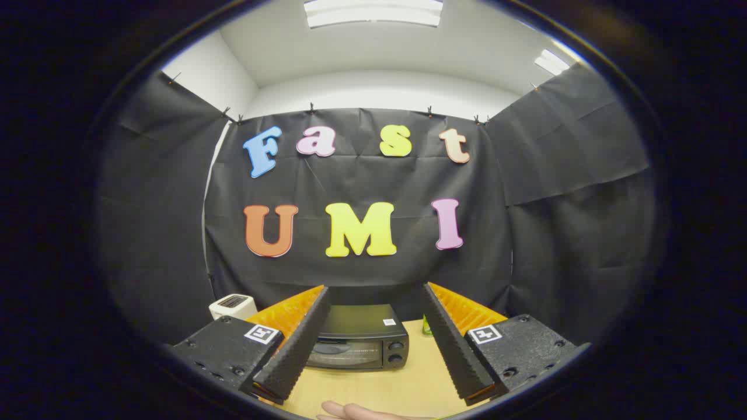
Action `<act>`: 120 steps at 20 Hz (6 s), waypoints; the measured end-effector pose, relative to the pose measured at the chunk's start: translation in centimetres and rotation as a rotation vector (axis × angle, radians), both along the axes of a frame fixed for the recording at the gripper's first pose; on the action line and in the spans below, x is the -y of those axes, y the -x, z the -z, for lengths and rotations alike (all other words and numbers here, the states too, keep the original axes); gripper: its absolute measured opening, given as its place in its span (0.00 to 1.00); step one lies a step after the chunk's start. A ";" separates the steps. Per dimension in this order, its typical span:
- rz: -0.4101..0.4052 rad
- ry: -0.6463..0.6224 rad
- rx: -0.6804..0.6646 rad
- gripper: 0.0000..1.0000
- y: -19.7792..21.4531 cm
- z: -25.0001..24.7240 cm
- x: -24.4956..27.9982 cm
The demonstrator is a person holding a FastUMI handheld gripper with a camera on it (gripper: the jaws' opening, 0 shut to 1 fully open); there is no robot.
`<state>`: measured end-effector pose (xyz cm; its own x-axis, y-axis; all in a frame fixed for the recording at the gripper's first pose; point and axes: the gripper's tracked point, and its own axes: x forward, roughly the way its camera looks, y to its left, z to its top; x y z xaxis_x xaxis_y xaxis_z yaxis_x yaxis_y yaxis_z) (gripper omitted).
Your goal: Open the toaster oven, put the food inside, and close the toaster oven door.
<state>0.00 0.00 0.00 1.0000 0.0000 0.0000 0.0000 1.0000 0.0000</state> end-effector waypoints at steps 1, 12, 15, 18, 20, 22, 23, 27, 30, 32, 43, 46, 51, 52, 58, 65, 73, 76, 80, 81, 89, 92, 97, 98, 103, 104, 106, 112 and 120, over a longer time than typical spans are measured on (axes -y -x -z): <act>0.002 -0.007 -0.016 1.00 -0.3 0.6 -0.1; 0.006 0.014 -0.029 1.00 -2.1 2.1 -4.4; 0.006 0.035 -0.007 1.00 -2.4 1.5 -5.2; -0.010 0.020 -0.009 1.00 -2.8 1.9 -6.6; -0.011 0.020 -0.019 1.00 -3.4 2.6 -7.2; -0.008 0.009 -0.044 1.00 -4.5 3.8 -7.7; -0.020 -0.001 -0.060 1.00 -5.1 4.6 -8.3; -0.018 -0.020 -0.126 1.00 -8.5 8.1 -8.9; 0.008 0.006 -0.168 1.00 -11.5 10.8 -8.9; 0.015 0.013 -0.231 1.00 -13.3 13.6 -9.0; 0.012 -0.001 -0.517 1.00 -18.1 24.2 -9.2; -0.016 0.023 -0.526 1.00 -18.3 24.2 -9.6; -0.043 0.004 -0.504 1.00 -17.0 24.6 -9.4; -0.044 0.005 -0.497 1.00 -16.4 24.5 -9.3; -0.071 -0.014 -0.442 1.00 -12.3 26.0 -8.9; -0.082 -0.012 -0.397 1.00 -8.0 29.2 -8.0; -0.079 -0.019 -0.404 1.00 -5.2 32.9 -7.5; -0.074 -0.025 -0.438 1.00 -4.4 34.6 -7.4; -0.075 -0.032 -0.485 1.00 -4.1 36.2 -7.3; -0.070 -0.037 -0.508 1.00 -3.8 36.9 -7.2; -0.135 -0.081 -0.613 1.00 -2.3 38.3 -8.5; -0.170 -0.113 -0.621 1.00 -0.9 37.0 -9.3; -0.246 -0.180 -0.666 1.00 1.1 33.5 -10.9; -0.273 -0.194 -0.677 1.00 1.5 32.6 -11.4; -0.460 -0.275 -0.741 1.00 3.8 29.0 -15.2; -0.516 -0.267 -0.784 1.00 4.4 29.2 -16.3; -0.600 -0.238 -0.918 0.98 5.5 30.8 -17.6; -0.734 -0.455 -1.196 0.90 8.8 33.1 -20.8; -0.711 -0.579 -1.257 0.40 9.4 32.8 -21.8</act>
